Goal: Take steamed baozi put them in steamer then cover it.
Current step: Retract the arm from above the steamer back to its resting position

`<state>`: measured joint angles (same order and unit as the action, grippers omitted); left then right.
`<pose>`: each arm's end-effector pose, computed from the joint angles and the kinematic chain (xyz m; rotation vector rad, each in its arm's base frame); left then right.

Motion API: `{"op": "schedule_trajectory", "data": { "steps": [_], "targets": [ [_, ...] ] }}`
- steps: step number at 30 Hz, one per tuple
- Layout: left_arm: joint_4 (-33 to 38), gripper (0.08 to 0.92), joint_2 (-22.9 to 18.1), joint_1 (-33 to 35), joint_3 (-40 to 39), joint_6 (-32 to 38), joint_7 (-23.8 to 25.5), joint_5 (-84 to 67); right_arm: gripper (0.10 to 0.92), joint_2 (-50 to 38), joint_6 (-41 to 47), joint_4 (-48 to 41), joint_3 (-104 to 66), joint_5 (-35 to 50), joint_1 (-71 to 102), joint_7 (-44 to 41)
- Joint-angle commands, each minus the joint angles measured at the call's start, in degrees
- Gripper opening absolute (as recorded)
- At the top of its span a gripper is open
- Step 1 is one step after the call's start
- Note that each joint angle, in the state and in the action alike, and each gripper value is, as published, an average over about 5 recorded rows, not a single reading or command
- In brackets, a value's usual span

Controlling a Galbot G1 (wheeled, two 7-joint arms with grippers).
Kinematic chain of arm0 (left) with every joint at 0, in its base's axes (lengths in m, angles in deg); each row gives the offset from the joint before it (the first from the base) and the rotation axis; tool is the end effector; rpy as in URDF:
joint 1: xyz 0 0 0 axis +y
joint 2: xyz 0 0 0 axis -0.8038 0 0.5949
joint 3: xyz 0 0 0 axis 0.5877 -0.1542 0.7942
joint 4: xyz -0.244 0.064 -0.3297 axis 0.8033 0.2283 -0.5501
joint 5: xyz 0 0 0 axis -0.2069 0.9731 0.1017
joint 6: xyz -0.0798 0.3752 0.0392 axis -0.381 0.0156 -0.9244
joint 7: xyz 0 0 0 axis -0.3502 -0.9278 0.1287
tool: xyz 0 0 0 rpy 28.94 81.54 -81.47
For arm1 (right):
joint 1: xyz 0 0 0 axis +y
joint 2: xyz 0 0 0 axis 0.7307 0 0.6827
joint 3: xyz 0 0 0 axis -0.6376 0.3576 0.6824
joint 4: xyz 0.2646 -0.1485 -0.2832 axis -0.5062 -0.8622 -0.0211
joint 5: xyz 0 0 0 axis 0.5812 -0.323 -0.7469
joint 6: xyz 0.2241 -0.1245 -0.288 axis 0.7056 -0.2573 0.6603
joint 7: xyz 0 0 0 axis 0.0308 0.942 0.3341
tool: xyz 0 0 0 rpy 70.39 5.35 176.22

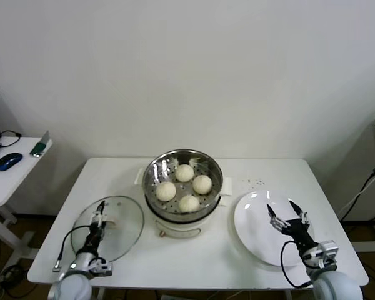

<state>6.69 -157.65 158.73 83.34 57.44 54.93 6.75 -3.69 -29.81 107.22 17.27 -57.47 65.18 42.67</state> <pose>0.2576 0.1472 -0.5070 -0.1111 -1.9483 -2.2751 0.2387 -0.1718 -0.4103 0.2256 -2.9282 0.0089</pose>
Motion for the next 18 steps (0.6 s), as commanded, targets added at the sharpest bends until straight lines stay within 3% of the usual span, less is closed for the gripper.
{"op": "schedule_trajectory", "data": {
  "steps": [1, 18],
  "targets": [
    [-4.6, 0.746, -0.2, -2.6, -0.3, 1.0, -2.1, -2.8, 0.823, 1.7, -0.3, -0.4, 0.0, -2.4, -0.2, -0.4],
    [-1.0, 0.237, 0.2, -1.2, -1.0, 0.9, -1.6, -5.8, 0.823, 3.4, -1.2, -1.4, 0.7, -5.9, -1.4, -1.2]
  ]
}}
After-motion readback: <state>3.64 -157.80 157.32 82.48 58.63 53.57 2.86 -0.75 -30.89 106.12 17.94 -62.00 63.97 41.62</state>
